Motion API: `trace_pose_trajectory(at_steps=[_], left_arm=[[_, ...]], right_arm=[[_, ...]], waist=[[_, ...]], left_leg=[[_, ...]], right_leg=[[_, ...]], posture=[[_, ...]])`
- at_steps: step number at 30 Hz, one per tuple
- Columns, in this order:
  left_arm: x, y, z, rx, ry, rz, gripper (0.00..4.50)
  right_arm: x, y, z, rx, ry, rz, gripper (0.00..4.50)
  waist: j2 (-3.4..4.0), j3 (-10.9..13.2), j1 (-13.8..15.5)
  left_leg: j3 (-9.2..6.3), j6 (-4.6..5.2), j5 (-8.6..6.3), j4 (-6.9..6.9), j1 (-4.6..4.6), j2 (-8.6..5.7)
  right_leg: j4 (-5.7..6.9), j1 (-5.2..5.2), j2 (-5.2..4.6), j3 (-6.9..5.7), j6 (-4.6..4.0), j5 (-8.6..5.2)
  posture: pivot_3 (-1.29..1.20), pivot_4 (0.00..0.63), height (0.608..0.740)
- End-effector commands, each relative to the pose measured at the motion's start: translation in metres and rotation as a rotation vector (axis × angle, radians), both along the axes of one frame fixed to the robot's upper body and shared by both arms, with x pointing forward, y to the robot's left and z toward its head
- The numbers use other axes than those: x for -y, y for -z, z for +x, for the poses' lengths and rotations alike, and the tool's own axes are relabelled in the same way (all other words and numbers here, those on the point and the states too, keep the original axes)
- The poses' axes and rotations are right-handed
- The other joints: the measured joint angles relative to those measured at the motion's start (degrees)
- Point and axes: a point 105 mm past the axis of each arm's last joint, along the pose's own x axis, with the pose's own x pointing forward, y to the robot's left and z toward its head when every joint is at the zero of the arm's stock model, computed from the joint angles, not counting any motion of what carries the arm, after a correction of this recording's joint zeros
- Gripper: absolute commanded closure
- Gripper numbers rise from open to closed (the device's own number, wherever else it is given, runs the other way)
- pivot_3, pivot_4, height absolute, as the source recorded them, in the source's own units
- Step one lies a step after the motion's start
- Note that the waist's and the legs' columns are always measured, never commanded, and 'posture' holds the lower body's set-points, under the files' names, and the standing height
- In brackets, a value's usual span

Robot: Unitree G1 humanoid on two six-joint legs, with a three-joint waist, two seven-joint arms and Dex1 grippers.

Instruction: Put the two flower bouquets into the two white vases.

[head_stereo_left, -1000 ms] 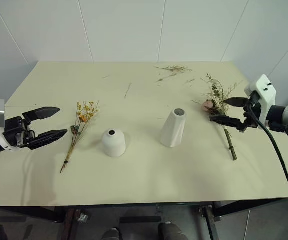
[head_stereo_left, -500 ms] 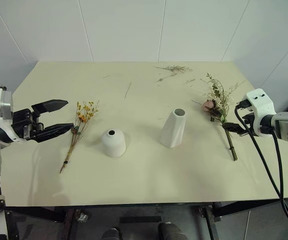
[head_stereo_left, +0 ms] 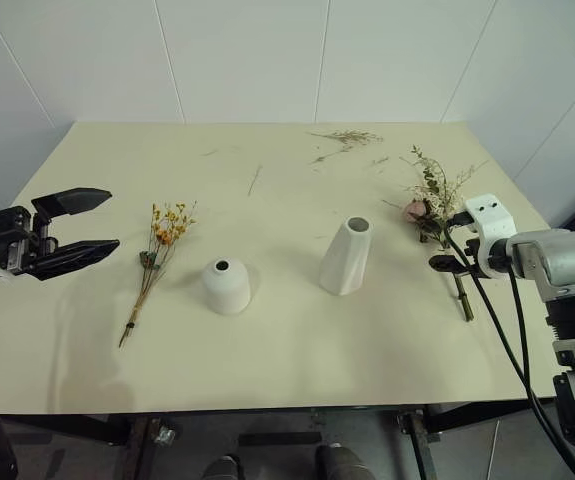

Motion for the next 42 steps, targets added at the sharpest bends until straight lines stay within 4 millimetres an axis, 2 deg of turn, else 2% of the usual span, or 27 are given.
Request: trace_pose_trajectory(at_steps=[1,13,17,24,27,28,35,40,42], left_arm=[[0.000,-0.024,-0.010,0.094,0.005,-0.009,0.02],[0.002,-0.032,-0.010,0.078,0.041,-0.006,0.02],[0.003,-0.037,-0.009,0.076,0.051,0.004,0.00],[0.006,-0.043,-0.009,0.078,0.076,-0.018,0.00],[0.008,-0.042,-0.009,0.068,0.091,-0.031,0.00],[0.009,-0.042,-0.009,0.068,0.098,-0.035,0.00],[0.017,-0.035,-0.002,0.045,0.135,-0.050,0.00],[0.026,-0.027,0.003,0.030,0.171,-0.067,0.00],[0.032,-0.022,0.007,0.025,0.185,-0.069,0.00]], right_arm=[[0.001,-0.013,0.008,0.056,0.002,-0.015,0.00],[-0.001,0.002,0.031,0.063,0.037,-0.041,0.00],[0.000,-0.001,0.035,0.092,0.057,-0.031,0.90],[0.004,-0.009,0.036,0.144,0.084,-0.028,3.43],[0.005,-0.026,0.037,0.234,0.098,-0.021,4.36],[0.005,-0.033,0.038,0.271,0.102,-0.019,4.42],[0.002,-0.079,0.038,0.503,0.117,0.009,4.42],[-0.015,-0.128,0.034,0.778,0.091,0.085,4.42],[-0.030,-0.153,0.028,0.957,0.035,0.127,4.42]], waist=[[0.00,0.0,-0.1],[0.01,0.0,-1.3],[0.01,0.0,-1.3],[0.02,0.0,-1.2],[0.02,0.0,-1.2],[0.03,0.0,-1.2],[0.04,0.0,-1.0],[0.04,0.0,-1.2],[0.05,0.0,-1.2]], left_leg=[[0.00,0.00,0.00,0.00,0.00,0.00],[-0.01,0.01,-0.01,-0.01,0.01,0.01],[-0.01,0.01,-0.01,0.01,0.00,0.00],[-0.01,0.01,-0.01,0.00,0.00,0.00],[-0.01,0.01,-0.01,0.00,0.00,0.00],[-0.01,0.01,-0.01,0.00,0.00,0.00],[-0.02,0.01,-0.01,0.00,0.00,0.00],[-0.02,0.01,0.00,0.00,0.00,0.01],[-0.02,0.01,0.00,0.00,0.01,0.01]], right_leg=[[0.01,-0.01,0.00,0.00,0.01,0.00],[0.04,-0.01,0.02,0.01,0.03,0.00],[0.04,0.00,0.02,0.01,0.04,0.01],[0.04,-0.01,0.02,0.00,0.05,0.00],[0.05,-0.01,0.02,0.01,0.04,0.00],[0.05,-0.01,0.02,0.01,0.05,0.00],[0.05,0.00,0.02,0.01,0.05,0.00],[0.11,-0.01,0.03,0.01,0.05,0.00],[0.12,-0.01,0.03,0.01,0.05,0.00]], posture=[[0.00,0.150,0.740],[0.00,0.150,0.740],[0.00,0.150,0.740],[0.00,0.150,0.740],[0.00,0.150,0.740],[0.00,0.150,0.740],[0.00,0.150,0.740],[0.00,0.150,0.740],[0.00,0.150,0.740]])
